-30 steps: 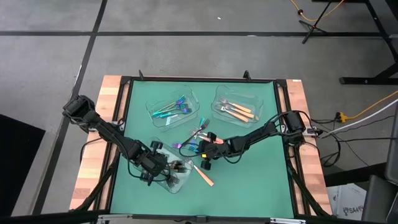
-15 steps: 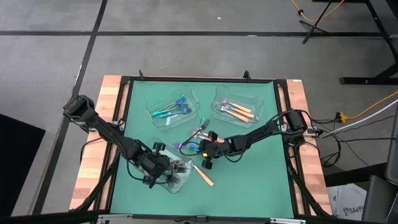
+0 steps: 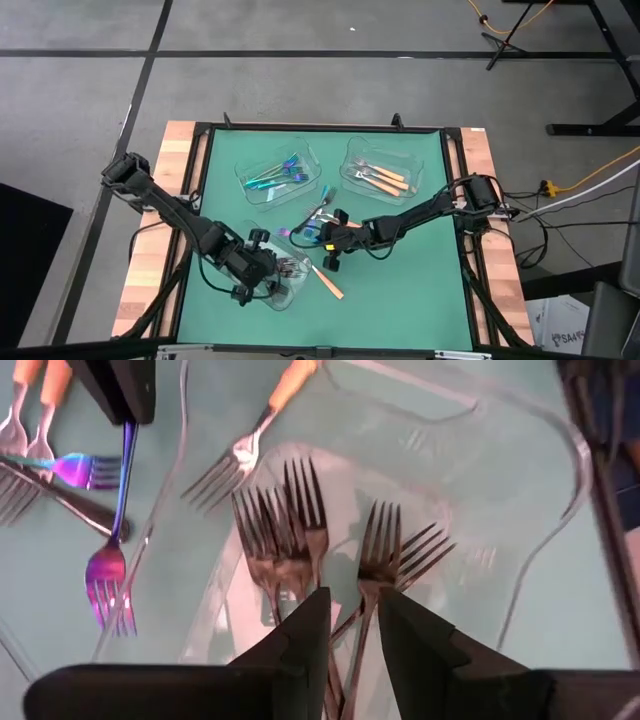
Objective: Sort silverware by color (type)
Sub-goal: Put the blue fork into the top left transparent bin
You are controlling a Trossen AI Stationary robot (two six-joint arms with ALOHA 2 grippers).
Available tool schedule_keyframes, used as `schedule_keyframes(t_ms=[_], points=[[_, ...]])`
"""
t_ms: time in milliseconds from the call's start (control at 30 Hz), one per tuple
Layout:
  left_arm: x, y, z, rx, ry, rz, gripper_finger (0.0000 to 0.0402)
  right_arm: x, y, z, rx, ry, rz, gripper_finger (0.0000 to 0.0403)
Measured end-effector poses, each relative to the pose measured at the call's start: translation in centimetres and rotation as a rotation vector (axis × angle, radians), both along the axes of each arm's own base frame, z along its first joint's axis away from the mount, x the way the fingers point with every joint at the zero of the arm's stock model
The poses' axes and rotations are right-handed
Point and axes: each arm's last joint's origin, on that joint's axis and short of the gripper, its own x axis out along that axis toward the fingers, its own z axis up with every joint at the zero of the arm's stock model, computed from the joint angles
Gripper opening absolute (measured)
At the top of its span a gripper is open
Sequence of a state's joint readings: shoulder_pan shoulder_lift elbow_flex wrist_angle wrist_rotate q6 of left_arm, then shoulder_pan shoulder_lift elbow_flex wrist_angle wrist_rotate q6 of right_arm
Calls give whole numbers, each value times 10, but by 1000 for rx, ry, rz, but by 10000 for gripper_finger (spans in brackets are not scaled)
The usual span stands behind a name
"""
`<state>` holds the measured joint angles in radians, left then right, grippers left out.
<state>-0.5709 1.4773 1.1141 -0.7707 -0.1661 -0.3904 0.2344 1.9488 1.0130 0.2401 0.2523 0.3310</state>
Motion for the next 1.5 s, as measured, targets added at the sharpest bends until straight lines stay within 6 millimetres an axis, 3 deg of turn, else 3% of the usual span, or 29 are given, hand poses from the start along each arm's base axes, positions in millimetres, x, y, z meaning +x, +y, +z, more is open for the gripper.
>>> schedule_keyframes(t_ms=[333, 600, 1067, 1500], points=[[0, 0, 30, -2, 21, 30, 81, 8, 2, 12, 32, -134, -1, 29], [-6, 4, 52, -36, 82, 180, 81, 13, 2, 22, 18, -247, -15, 30], [-7, 4, 52, -3, 66, 231, 81, 19, -4, 40, -41, -441, -158, 30], [-7, 5, 52, 8, 48, 262, 81, 23, -20, 43, -39, -465, -162, 30]])
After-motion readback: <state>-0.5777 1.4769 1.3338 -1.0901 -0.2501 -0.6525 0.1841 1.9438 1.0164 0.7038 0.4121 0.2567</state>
